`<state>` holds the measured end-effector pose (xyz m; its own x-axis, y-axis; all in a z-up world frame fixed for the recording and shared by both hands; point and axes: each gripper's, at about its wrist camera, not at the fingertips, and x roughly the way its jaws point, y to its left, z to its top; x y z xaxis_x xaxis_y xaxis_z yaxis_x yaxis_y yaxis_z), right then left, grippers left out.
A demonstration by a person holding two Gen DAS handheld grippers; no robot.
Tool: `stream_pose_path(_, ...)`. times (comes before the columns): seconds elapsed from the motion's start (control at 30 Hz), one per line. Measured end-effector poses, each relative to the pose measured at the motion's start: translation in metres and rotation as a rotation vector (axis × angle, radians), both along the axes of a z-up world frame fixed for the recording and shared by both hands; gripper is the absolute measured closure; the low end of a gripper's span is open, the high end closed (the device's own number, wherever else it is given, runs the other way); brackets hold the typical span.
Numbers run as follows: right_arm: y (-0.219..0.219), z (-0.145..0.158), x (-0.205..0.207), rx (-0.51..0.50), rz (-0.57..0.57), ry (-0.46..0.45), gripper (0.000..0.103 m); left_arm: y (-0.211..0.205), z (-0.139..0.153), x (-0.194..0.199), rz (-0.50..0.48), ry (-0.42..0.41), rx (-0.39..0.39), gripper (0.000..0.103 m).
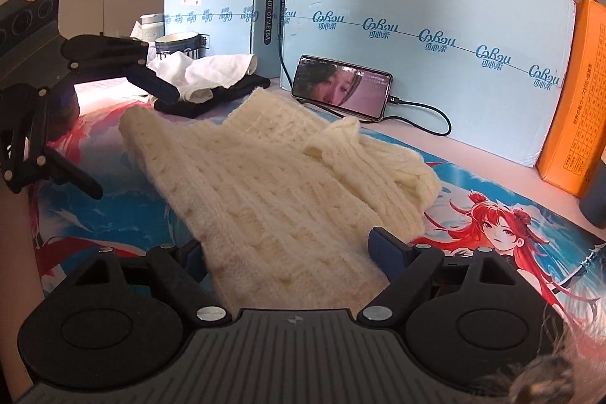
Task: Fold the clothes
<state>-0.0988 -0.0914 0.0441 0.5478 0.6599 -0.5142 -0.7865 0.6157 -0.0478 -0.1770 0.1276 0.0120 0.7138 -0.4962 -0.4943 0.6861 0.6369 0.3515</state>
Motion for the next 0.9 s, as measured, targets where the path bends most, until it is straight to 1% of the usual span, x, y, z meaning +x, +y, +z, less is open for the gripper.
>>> stream_pose_path(0.03, -0.002, 0.001, 0.001, 0.015, -0.012, -0.001, 0.019, -0.003, -0.005, 0.004, 0.039, -0.022, 0.05, 0.003)
stream_pose_path(0.07, -0.003, 0.002, 0.001, 0.03, -0.023, -0.004, 0.019, -0.002, -0.009, 0.008, 0.066, -0.036, 0.069, 0.004)
stream_pose_path(0.13, -0.004, 0.003, -0.004, 0.03, -0.047, -0.043, 0.019, 0.004, -0.014, 0.015, 0.103, -0.052, 0.064, 0.01)
stream_pose_path(0.17, -0.002, 0.002, -0.007, 0.018, -0.051, -0.065, 0.019, 0.009, -0.015, 0.019, 0.117, -0.046, 0.047, 0.021)
stream_pose_path(0.2, 0.0, 0.0, -0.011, 0.001, -0.049, -0.087, 0.019, 0.013, -0.016, 0.021, 0.119, -0.031, 0.023, 0.034)
stream_pose_path(0.23, 0.002, -0.002, -0.015, -0.025, -0.045, -0.116, 0.021, 0.017, -0.017, 0.022, 0.105, -0.016, -0.001, 0.044)
stream_pose_path(0.27, 0.005, -0.002, -0.018, -0.045, -0.036, -0.143, 0.024, 0.018, -0.018, 0.022, 0.091, -0.009, -0.014, 0.063)
stream_pose_path(0.3, 0.008, -0.003, -0.021, -0.065, -0.026, -0.169, 0.035, 0.017, -0.019, 0.021, 0.087, -0.011, -0.011, 0.067)
stream_pose_path(0.33, 0.009, -0.004, -0.025, -0.081, -0.019, -0.182, 0.042, 0.017, -0.019, 0.02, 0.085, -0.008, -0.012, 0.069)
stream_pose_path(0.37, 0.011, -0.004, -0.028, -0.097, -0.012, -0.193, 0.046, 0.018, -0.02, 0.019, 0.082, -0.002, -0.018, 0.075)
stream_pose_path(0.4, 0.012, -0.005, -0.029, -0.115, 0.004, -0.186, 0.053, 0.018, -0.02, 0.018, 0.079, 0.003, -0.023, 0.076)
stream_pose_path(0.53, 0.012, -0.005, -0.031, -0.14, 0.029, -0.117, 0.063, 0.018, -0.017, 0.003, 0.092, -0.017, -0.043, 0.077)
stream_pose_path(0.6, 0.009, 0.001, -0.038, -0.137, 0.052, -0.075, 0.065, 0.018, -0.012, -0.009, 0.087, -0.011, -0.063, 0.077)
stream_pose_path(0.67, 0.003, 0.015, -0.048, -0.098, 0.101, -0.03, 0.067, 0.023, -0.003, -0.024, 0.08, 0.003, -0.117, 0.077)
stream_pose_path(0.7, -0.002, 0.022, -0.051, -0.063, 0.125, -0.015, 0.068, 0.029, 0.003, -0.03, 0.082, 0.018, -0.173, 0.077)
stream_pose_path(0.73, -0.009, 0.033, -0.05, 0.022, 0.156, 0.009, 0.07, 0.036, 0.007, -0.03, 0.099, 0.039, -0.258, 0.077)
stream_pose_path(0.8, -0.022, 0.042, -0.032, 0.163, 0.165, 0.071, 0.07, 0.05, 0.012, -0.024, 0.161, 0.075, -0.438, 0.076)
stream_pose_path(0.9, -0.025, 0.031, 0.015, 0.283, 0.062, 0.157, 0.07, 0.06, 0.007, 0.0, 0.277, 0.147, -0.616, 0.077)
